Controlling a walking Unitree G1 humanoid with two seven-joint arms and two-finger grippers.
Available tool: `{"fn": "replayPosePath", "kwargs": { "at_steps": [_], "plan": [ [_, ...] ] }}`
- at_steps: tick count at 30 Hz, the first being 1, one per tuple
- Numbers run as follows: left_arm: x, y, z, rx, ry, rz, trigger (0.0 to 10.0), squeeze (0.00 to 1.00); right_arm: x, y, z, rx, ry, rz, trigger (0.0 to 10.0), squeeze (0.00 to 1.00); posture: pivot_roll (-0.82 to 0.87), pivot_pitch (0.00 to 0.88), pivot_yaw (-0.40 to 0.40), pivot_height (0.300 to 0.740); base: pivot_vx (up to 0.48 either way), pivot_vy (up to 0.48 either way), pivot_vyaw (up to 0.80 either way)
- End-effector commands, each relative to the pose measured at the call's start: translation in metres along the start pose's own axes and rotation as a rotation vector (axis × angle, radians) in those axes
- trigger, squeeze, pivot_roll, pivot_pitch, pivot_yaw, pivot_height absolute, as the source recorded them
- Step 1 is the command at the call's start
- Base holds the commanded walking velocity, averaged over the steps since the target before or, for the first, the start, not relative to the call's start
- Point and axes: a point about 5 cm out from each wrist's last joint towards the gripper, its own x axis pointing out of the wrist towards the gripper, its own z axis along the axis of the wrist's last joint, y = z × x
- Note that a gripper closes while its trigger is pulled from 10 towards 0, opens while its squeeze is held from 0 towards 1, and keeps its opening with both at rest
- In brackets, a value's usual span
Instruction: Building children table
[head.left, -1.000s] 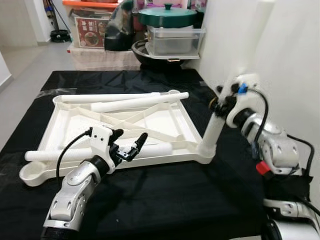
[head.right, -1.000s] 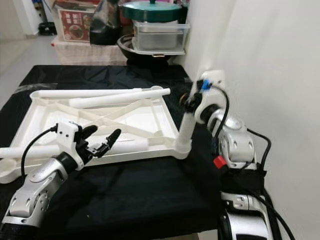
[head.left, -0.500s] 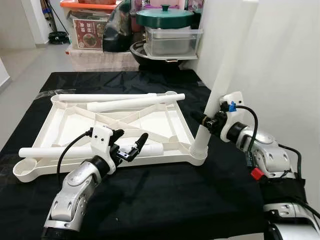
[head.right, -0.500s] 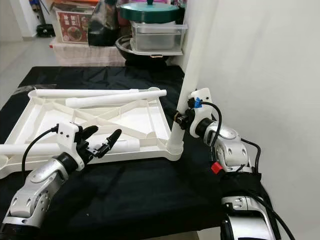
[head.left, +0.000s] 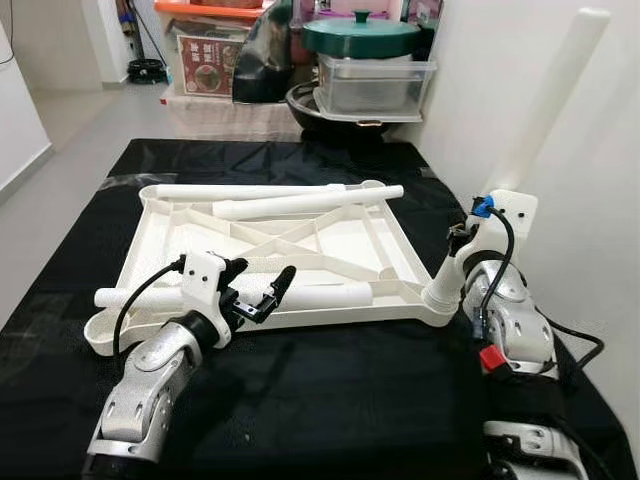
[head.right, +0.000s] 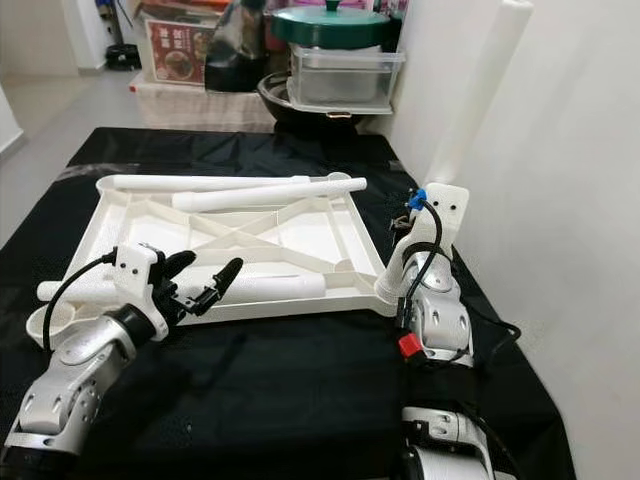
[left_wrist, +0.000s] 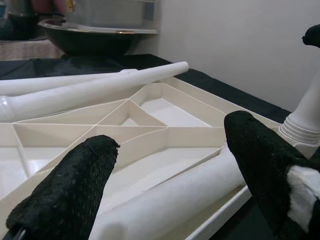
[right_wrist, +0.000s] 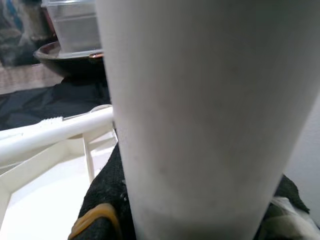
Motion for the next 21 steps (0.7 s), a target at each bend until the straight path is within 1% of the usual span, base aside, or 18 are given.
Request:
{"fn": "replayPosePath", "kwargs": {
  "at_steps": [1, 2, 3, 4, 5, 6, 10, 11, 12, 13, 14, 15, 16, 17, 18, 19, 20, 21],
  "plan": [
    [0.001, 0.0, -0.003, 0.002, 0.016, -0.006, 10.0, 0.0, -0.003, 0.009, -0.023, 0.004, 0.119, 0.051, 9.7, 0.0, 0.01, 0.0, -0.091, 0.74, 0.0, 0.0, 0.0],
    [0.002, 0.0, -0.003, 0.001, 0.015, -0.005, 10.0, 0.0, 0.001, 0.012, -0.011, 0.0, 0.062, 0.118, 10.0, 0.0, 0.0, 0.0, -0.093, 0.74, 0.0, 0.0, 0.0],
    [0.002, 0.0, -0.003, 0.001, 0.015, -0.005, 10.0, 0.0, 0.001, 0.012, -0.011, 0.0, 0.062, 0.118, 10.0, 0.0, 0.0, 0.0, -0.093, 0.74, 0.0, 0.0, 0.0],
    [0.002, 0.0, -0.003, 0.0, 0.015, -0.005, 10.0, 0.0, 0.004, 0.011, -0.006, 0.01, 0.035, 0.109, 10.0, 0.32, 0.0, 0.0, -0.093, 0.74, 0.0, 0.0, 0.0],
    [0.002, -0.001, -0.003, -0.001, 0.015, -0.005, 10.0, 0.0, 0.007, 0.008, -0.002, 0.026, 0.015, 0.102, 10.0, 1.0, 0.0, 0.0, -0.095, 0.74, 0.0, 0.0, 0.0],
    [0.002, -0.001, -0.003, -0.001, 0.015, -0.005, 10.0, 0.0, 0.007, 0.008, -0.002, 0.026, 0.015, 0.102, 10.0, 1.0, 0.0, 0.0, -0.095, 0.74, 0.0, 0.0, 0.0],
    [0.002, -0.002, -0.004, -0.004, 0.015, -0.006, 10.0, 0.0, 0.016, -0.001, 0.011, 0.034, 0.0, 0.099, 10.0, 1.0, 0.0, 0.0, -0.095, 0.74, 0.0, 0.0, 0.0],
    [0.002, -0.002, -0.004, -0.005, 0.014, -0.006, 10.0, 0.0, 0.019, -0.003, 0.018, 0.031, -0.017, 0.134, 10.0, 0.0, 0.01, 0.0, -0.096, 0.74, 0.0, 0.0, 0.0],
    [0.002, -0.002, -0.004, -0.005, 0.014, -0.006, 10.0, 0.0, 0.019, -0.003, 0.018, 0.031, -0.017, 0.134, 10.0, 0.0, 0.01, 0.0, -0.096, 0.74, 0.0, 0.0, 0.0],
    [0.002, -0.002, -0.004, -0.006, 0.013, -0.006, 10.0, 0.0, 0.022, -0.003, 0.027, 0.027, -0.054, 0.219, 10.0, 0.0, 0.01, 0.0, -0.096, 0.74, 0.0, 0.0, 0.0],
    [0.002, -0.001, -0.004, -0.004, 0.013, -0.006, 10.0, 0.0, 0.02, 0.004, 0.035, -0.004, -0.092, 0.367, 10.0, 0.0, 0.0, 0.0, -0.095, 0.74, 0.0, 0.0, 0.0],
    [0.002, -0.001, -0.004, -0.003, 0.013, -0.006, 10.0, 0.0, 0.017, 0.009, 0.04, -0.03, -0.113, 0.471, 10.0, 0.0, 0.0, 0.0, -0.095, 0.74, 0.0, 0.0, 0.0],
    [0.002, -0.001, -0.004, -0.003, 0.013, -0.006, 10.0, 0.0, 0.017, 0.009, 0.04, -0.03, -0.113, 0.471, 10.0, 0.0, 0.0, 0.0, -0.095, 0.74, 0.0, 0.0, 0.0],
    [0.002, -0.001, -0.004, -0.002, 0.013, -0.006, 10.0, 0.0, 0.011, 0.017, 0.042, -0.058, -0.131, 0.591, 10.0, 0.0, 0.0, 0.0, -0.093, 0.74, 0.0, 0.0, 0.0],
    [0.003, -0.001, -0.004, -0.001, 0.012, -0.008, 10.0, 0.0, 0.004, 0.024, 0.036, -0.101, -0.1, 0.709, 10.0, 0.0, 0.0, 0.0, -0.095, 0.74, 0.0, 0.0, 0.0],
    [0.003, -0.001, -0.004, -0.001, 0.012, -0.008, 10.0, 0.0, 0.004, 0.024, 0.036, -0.101, -0.1, 0.709, 10.0, 0.0, 0.0, 0.0, -0.095, 0.74, 0.0, 0.0, 0.0],
    [0.004, -0.001, -0.003, 0.0, 0.011, -0.009, 10.0, 0.0, -0.004, 0.028, 0.029, -0.148, -0.072, 0.821, 10.0, 0.0, 0.01, 0.0, -0.096, 0.74, 0.0, 0.0, 0.0],
    [0.004, -0.001, -0.003, 0.0, 0.011, -0.009, 10.0, 0.0, -0.004, 0.028, 0.029, -0.148, -0.072, 0.821, 10.0, 0.0, 0.01, 0.0, -0.096, 0.74, 0.0, 0.0, 0.0]
  ]
}}
